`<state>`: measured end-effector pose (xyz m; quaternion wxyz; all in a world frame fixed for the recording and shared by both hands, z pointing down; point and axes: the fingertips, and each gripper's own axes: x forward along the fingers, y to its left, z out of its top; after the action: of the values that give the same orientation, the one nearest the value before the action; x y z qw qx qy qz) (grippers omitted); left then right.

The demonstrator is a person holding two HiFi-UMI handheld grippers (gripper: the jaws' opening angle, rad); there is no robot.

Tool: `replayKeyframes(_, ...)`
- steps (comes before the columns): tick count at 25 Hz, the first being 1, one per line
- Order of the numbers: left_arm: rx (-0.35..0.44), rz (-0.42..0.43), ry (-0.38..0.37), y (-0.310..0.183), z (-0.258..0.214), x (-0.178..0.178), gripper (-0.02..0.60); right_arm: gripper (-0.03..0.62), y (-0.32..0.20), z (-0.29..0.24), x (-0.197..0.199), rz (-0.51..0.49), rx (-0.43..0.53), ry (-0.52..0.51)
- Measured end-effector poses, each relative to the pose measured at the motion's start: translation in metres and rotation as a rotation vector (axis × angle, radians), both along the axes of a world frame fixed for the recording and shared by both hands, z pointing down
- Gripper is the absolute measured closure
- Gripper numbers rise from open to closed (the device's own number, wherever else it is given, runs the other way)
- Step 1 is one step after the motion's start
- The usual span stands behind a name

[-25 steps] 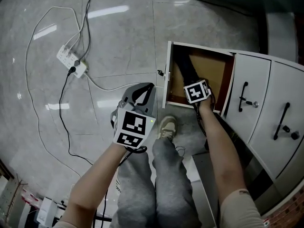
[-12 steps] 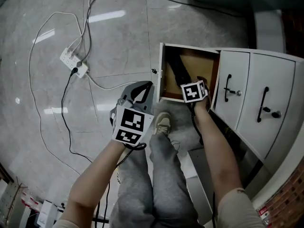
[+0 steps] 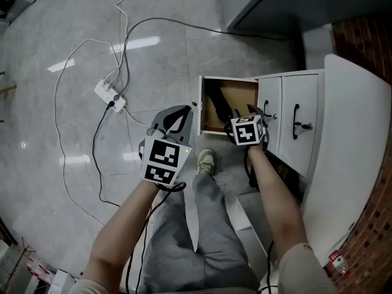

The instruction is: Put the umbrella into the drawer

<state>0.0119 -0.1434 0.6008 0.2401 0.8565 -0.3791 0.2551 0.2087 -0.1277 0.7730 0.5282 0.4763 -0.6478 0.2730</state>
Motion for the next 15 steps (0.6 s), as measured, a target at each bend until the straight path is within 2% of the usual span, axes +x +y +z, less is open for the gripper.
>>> replayKeyframes(5,0.052,-0.012,0.013,-0.005,-0.076,-0.008,0.574,0.452,-0.010,-0.093,-0.023,0.119,0.098,-0.122)
replayKeyframes(11,0.095,-0.030,0.032,-0.005,-0.163,-0.021,0.574,0.531,-0.026,-0.217,-0.045,0.162,0.255,-0.200)
replayKeyframes(15,0.129,-0.068,0.059,-0.003,-0.224,-0.033,0.574,0.548,-0.034,-0.304,-0.056,0.147,0.367,-0.237)
